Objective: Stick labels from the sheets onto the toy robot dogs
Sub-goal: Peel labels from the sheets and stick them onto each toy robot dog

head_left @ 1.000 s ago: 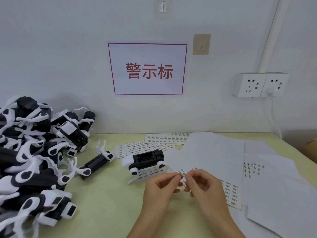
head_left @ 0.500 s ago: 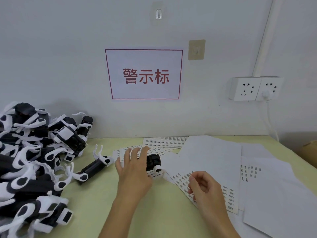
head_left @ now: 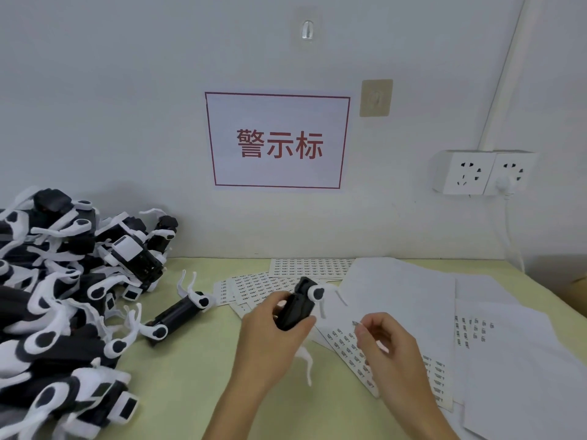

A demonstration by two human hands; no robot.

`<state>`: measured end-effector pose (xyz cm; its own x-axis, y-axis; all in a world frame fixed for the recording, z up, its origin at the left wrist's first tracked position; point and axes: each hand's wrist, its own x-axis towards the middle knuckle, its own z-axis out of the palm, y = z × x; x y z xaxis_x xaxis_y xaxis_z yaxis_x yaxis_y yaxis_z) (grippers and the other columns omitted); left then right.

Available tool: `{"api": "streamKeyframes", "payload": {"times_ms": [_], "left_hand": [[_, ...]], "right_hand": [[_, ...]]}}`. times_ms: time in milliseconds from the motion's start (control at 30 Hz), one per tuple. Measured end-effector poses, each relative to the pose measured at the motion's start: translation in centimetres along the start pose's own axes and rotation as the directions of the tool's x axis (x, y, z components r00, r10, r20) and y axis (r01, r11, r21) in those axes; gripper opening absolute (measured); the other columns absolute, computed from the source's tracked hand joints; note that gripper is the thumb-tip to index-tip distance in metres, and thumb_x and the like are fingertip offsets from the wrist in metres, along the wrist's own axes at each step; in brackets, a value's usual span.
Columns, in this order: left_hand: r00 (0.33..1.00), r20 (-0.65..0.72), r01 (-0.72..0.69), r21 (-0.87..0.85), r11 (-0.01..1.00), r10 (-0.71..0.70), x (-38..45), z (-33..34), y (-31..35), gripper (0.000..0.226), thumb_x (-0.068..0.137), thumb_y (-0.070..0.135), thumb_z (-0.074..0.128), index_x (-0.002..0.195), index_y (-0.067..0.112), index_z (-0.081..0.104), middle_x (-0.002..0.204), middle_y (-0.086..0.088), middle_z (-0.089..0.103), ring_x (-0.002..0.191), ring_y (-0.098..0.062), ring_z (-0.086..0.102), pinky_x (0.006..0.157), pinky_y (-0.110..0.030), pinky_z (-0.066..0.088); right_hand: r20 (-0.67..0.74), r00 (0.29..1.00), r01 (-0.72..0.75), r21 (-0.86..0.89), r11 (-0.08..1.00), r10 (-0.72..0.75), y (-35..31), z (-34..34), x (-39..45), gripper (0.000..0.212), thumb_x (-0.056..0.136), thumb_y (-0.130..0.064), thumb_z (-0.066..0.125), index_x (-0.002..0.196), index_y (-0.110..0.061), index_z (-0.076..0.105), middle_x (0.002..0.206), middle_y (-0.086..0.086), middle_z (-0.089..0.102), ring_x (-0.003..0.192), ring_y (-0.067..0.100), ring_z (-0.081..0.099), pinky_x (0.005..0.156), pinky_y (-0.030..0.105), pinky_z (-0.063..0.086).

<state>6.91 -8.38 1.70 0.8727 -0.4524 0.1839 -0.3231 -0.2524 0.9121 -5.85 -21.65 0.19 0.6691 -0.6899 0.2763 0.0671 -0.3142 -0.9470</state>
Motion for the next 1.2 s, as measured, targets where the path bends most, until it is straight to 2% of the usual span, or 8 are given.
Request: {"api": "streamKeyframes", "payload": {"times_ms": [100,200,333,433,567,733,933,1200], "left_hand": [[0.993,0.064,0.103,-0.125,0.987,-0.095,-1.1,0.5,-0.7,0.022,0.079,0.033,0.08,0.097,0.031,0.066,0.086,0.005,0.07,0.063,-0.005,0.067,0.05,-0.017,0.047],[0.984,0.051,0.176,-0.187,0.966,-0.17,-1.8,0.5,-1.5,0.021,0.081,0.034,0.077,0.095,0.027,0.064,0.086,0.002,0.069,0.06,-0.004,0.066,0.047,-0.013,0.045],[0.969,0.059,0.246,-0.318,0.916,-0.239,-1.9,0.4,-1.8,0.029,0.084,0.035,0.075,0.106,0.038,0.056,0.083,0.005,0.072,0.065,-0.011,0.069,0.052,-0.018,0.049],[0.973,0.081,0.231,-0.397,0.889,-0.217,-1.9,0.4,-2.0,0.038,0.075,0.033,0.075,0.109,0.042,0.058,0.086,-0.001,0.073,0.07,-0.02,0.07,0.06,-0.026,0.053],[0.977,0.1,0.212,-0.496,0.842,-0.186,-1.6,0.2,-2.5,0.053,0.068,0.028,0.076,0.115,0.045,0.059,0.093,-0.003,0.074,0.083,-0.028,0.075,0.081,-0.05,0.059],[0.986,0.096,0.168,-0.551,0.818,-0.138,-1.6,0.2,-2.2,0.051,0.071,0.025,0.079,0.117,0.043,0.064,0.104,-0.009,0.074,0.082,-0.035,0.075,0.073,-0.04,0.06],[0.985,0.15,0.157,-0.571,0.806,-0.085,-1.6,-0.2,-2.1,0.045,0.084,0.016,0.079,0.121,0.039,0.067,0.105,-0.011,0.075,0.085,-0.037,0.074,0.073,-0.04,0.061],[0.985,0.163,0.149,-0.594,0.791,-0.063,-1.5,-0.2,-2.1,0.051,0.074,0.018,0.075,0.118,0.042,0.069,0.102,-0.008,0.075,0.085,-0.039,0.073,0.072,-0.035,0.06]], "right_hand": [[0.059,0.995,0.08,-0.083,0.993,-0.076,-1.4,0.3,0.8,0.012,0.094,-0.017,0.062,0.084,-0.025,0.063,0.087,-0.015,0.063,0.075,0.001,0.057,0.065,0.016,0.043],[0.109,0.984,0.156,-0.169,0.973,-0.139,-2.9,1.0,2.0,0.009,0.094,-0.023,0.061,0.088,-0.03,0.061,0.098,-0.019,0.059,0.095,0.0,0.056,0.078,0.019,0.043],[0.241,0.956,0.23,-0.259,0.938,-0.168,-4.4,2.1,3.8,0.006,0.093,-0.025,0.062,0.088,-0.029,0.062,0.103,-0.015,0.056,0.105,-0.002,0.052,0.089,0.019,0.042],[0.347,0.926,0.259,-0.29,0.922,-0.151,-4.5,2.8,4.5,0.013,0.093,-0.022,0.064,0.085,-0.032,0.061,0.102,-0.015,0.055,0.104,-0.004,0.051,0.087,0.017,0.042],[0.397,0.903,0.29,-0.288,0.913,-0.161,-3.9,3.1,4.5,0.018,0.09,-0.022,0.067,0.079,-0.036,0.062,0.101,-0.019,0.055,0.106,-0.006,0.051,0.083,0.014,0.041],[0.439,0.886,0.332,-0.376,0.865,-0.15,-3.5,2.7,4.8,0.013,0.089,-0.028,0.069,0.079,-0.034,0.063,0.102,-0.022,0.05,0.105,-0.006,0.049,0.087,0.016,0.042],[0.465,0.872,0.366,-0.405,0.838,-0.156,-3.6,2.9,4.6,0.013,0.089,-0.031,0.066,0.079,-0.036,0.061,0.103,-0.023,0.047,0.106,-0.005,0.048,0.083,0.017,0.041],[0.445,0.879,0.391,-0.465,0.794,-0.173,-4.4,2.6,4.4,0.015,0.092,-0.033,0.064,0.078,-0.036,0.059,0.1,-0.023,0.044,0.101,-0.005,0.048,0.084,0.02,0.043]]}}
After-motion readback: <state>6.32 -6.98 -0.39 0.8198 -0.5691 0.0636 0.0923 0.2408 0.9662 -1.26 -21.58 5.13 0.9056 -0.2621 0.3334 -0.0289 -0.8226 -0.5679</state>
